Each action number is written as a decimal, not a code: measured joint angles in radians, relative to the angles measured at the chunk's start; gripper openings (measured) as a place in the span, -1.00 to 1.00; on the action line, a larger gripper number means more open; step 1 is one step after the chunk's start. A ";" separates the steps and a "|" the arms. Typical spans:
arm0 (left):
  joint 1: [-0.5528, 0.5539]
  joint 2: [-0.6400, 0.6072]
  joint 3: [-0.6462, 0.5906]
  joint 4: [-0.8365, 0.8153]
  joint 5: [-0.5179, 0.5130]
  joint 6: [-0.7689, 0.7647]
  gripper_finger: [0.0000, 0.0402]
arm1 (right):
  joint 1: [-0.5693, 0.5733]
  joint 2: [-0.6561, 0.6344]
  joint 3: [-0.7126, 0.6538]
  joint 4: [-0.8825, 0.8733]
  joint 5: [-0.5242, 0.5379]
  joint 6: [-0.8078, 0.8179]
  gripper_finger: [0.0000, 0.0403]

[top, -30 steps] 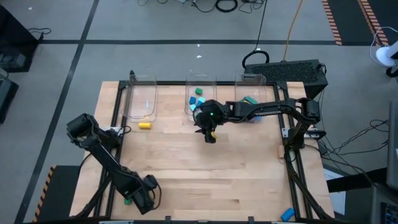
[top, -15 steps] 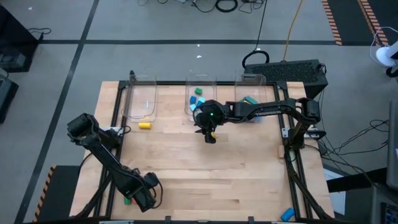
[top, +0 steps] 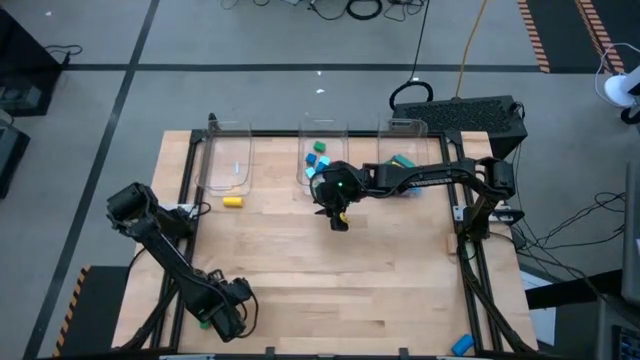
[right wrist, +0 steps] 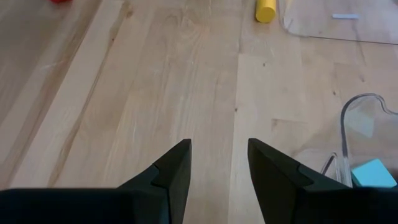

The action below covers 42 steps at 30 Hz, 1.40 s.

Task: Sort blocks by size
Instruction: Put the red half circle block into the center transparent bin

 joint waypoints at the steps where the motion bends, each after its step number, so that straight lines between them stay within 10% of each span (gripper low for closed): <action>1: -0.005 0.000 -0.003 -0.001 0.000 -0.006 0.36 | 0.000 0.000 0.000 0.000 0.000 0.000 -0.30; 16: -0.041 0.000 -0.069 0.072 -0.010 -0.035 0.35 | 0.001 0.000 0.000 -0.020 0.000 0.000 -0.30; 42: -0.036 0.059 -0.078 0.091 -0.012 -0.004 -0.32 | 0.063 -0.007 0.000 -0.044 0.153 -0.065 -0.30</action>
